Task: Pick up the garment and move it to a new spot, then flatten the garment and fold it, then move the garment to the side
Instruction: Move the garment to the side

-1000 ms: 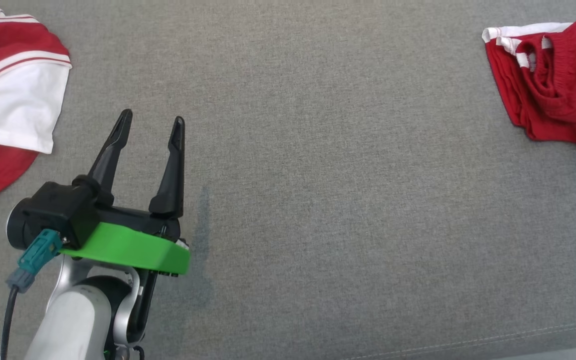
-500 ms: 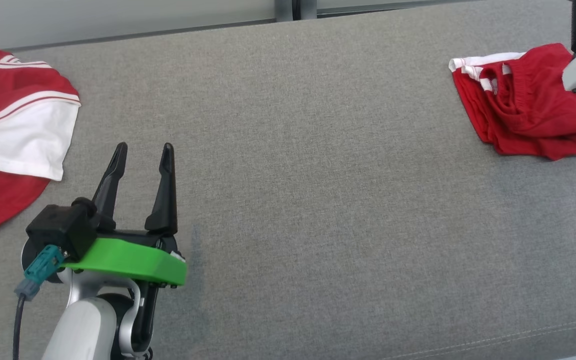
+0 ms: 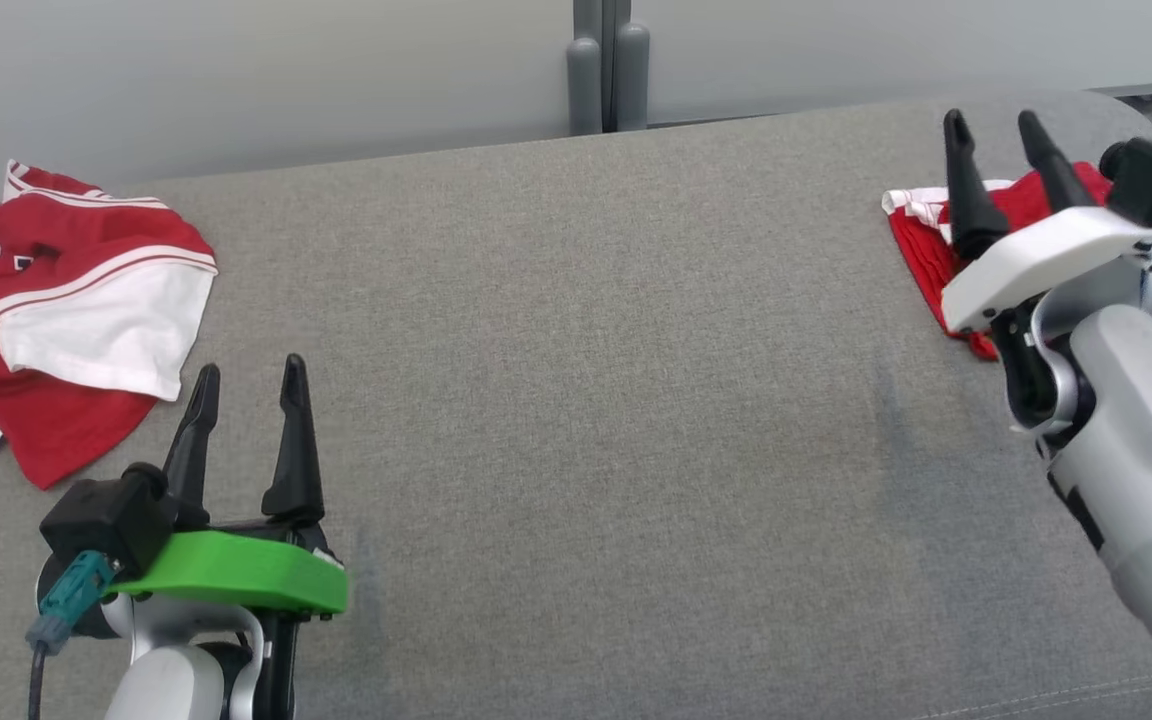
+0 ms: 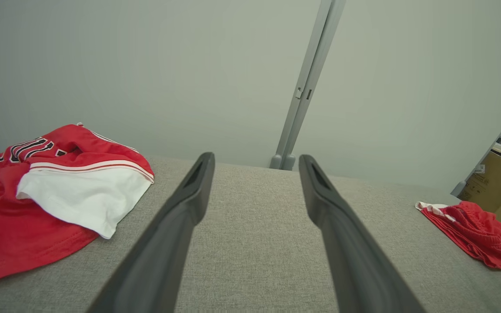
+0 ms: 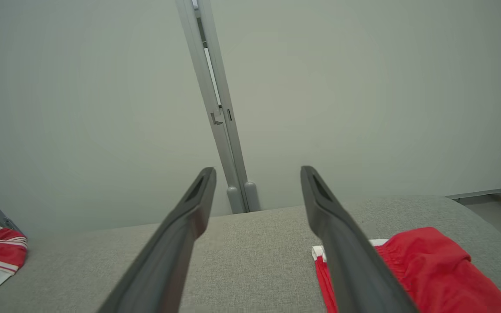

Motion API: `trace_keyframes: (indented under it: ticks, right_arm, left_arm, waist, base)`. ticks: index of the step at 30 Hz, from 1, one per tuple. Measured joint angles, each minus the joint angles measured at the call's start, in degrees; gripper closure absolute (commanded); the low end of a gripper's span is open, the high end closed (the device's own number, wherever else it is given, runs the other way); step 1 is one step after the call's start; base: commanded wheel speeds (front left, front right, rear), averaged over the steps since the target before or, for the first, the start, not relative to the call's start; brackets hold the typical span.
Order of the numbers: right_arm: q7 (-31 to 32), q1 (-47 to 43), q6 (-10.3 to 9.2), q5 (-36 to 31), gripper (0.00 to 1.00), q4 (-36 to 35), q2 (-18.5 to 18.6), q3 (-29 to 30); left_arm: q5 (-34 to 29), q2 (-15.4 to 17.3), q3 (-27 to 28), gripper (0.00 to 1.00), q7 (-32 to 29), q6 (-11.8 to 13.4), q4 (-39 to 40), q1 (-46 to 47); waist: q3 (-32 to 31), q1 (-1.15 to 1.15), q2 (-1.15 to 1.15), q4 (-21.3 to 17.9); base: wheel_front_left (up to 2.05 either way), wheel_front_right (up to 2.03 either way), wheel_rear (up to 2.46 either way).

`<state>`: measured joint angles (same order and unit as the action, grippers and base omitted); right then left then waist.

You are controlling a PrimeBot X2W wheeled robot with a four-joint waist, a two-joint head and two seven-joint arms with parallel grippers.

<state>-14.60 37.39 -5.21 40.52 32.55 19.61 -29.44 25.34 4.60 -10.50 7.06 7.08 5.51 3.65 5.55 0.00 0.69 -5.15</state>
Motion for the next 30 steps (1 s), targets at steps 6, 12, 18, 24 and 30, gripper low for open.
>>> trace_keyframes:
  ticks: [6, 12, 18, 24, 30]
  right_arm:
    - [0.0, -7.8, -1.02, -2.2, 0.0, -5.3, -4.0, 0.6]
    - [0.0, -13.9, -1.47, -5.7, 0.0, -8.6, -5.2, 0.3]
    - [0.0, -18.9, -1.88, -7.1, 0.0, -11.5, -6.1, 0.3]
    - [0.0, -22.6, -1.94, -9.4, 0.0, -14.2, -6.0, 2.1]
    - [0.0, -26.0, -1.96, -10.9, 0.0, -16.3, -6.9, 3.3]
  left_arm:
    - [-0.9, -0.1, 1.9, 0.0, 1.1, 0.0, -2.3, -2.4]
    - [-2.0, -0.3, 3.3, 0.0, 1.7, 0.0, -4.6, -5.3]
    - [-4.1, -0.4, 3.4, 0.0, 2.2, 0.0, -6.5, -7.8]
    - [-4.5, -1.0, 3.6, 0.0, 3.2, 0.0, -7.7, -8.9]
    - [-4.9, -1.5, 3.8, 0.0, 3.9, 0.0, -8.1, -8.9]
  waist:
    - [-2.6, 0.0, 0.0, 0.8]
    - [-4.4, 0.0, 0.0, 1.2]
    - [-5.1, 0.0, 0.0, 1.4]
    - [-5.3, 0.0, 0.0, 1.7]
    - [-5.4, 0.0, 0.0, 1.8]
  base:
    - [0.0, 0.0, 0.0]
    - [0.0, 0.0, 0.0]
    - [0.0, 0.0, 0.0]
    - [0.0, 0.0, 0.0]
    - [0.0, 0.0, 0.0]
